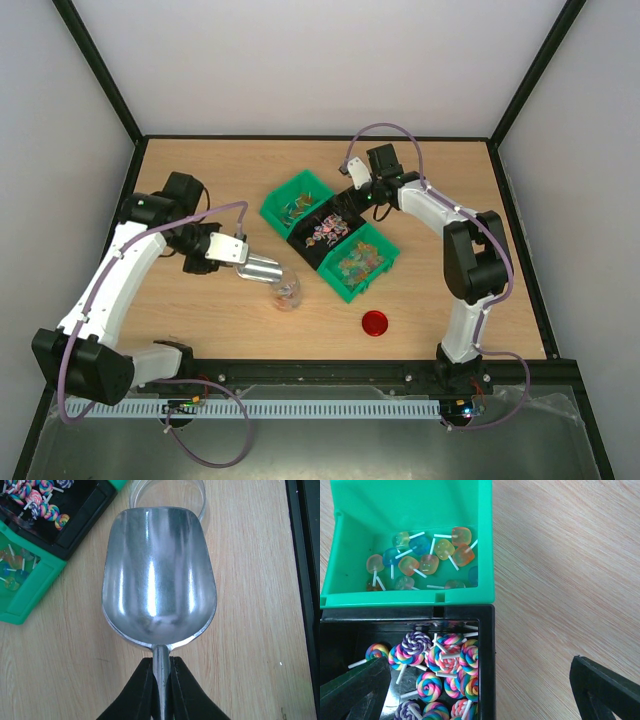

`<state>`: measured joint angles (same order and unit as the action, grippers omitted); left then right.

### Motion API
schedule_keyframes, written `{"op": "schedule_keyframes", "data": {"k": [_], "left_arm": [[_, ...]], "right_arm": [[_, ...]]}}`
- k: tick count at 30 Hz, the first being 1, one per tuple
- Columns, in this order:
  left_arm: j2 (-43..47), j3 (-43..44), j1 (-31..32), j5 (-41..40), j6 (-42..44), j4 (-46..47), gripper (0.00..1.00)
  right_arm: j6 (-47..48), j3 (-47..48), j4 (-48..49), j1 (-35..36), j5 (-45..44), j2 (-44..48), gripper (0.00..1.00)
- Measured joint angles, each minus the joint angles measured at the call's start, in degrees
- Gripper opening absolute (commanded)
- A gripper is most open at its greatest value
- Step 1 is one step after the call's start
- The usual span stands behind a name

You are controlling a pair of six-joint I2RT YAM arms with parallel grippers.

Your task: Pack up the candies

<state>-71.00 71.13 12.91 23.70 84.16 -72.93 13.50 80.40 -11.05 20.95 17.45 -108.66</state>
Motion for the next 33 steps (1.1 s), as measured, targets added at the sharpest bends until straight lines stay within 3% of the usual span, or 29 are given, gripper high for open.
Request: {"op": "schedule_keyframes", "data": {"k": [13, 33], "left_arm": [[-1.2, 3.2, -2.4, 2.8, -4.0, 0.9, 0.02], [-7.6, 6.7, -9.7, 11.5, -24.9, 17.0, 0.02]], "right_arm": [[3.1, 0.0, -2.8, 0.0, -0.9, 0.0, 0.99], [-2.8, 5.0, -1.4, 7.0, -12.1, -10.2, 0.99]]}}
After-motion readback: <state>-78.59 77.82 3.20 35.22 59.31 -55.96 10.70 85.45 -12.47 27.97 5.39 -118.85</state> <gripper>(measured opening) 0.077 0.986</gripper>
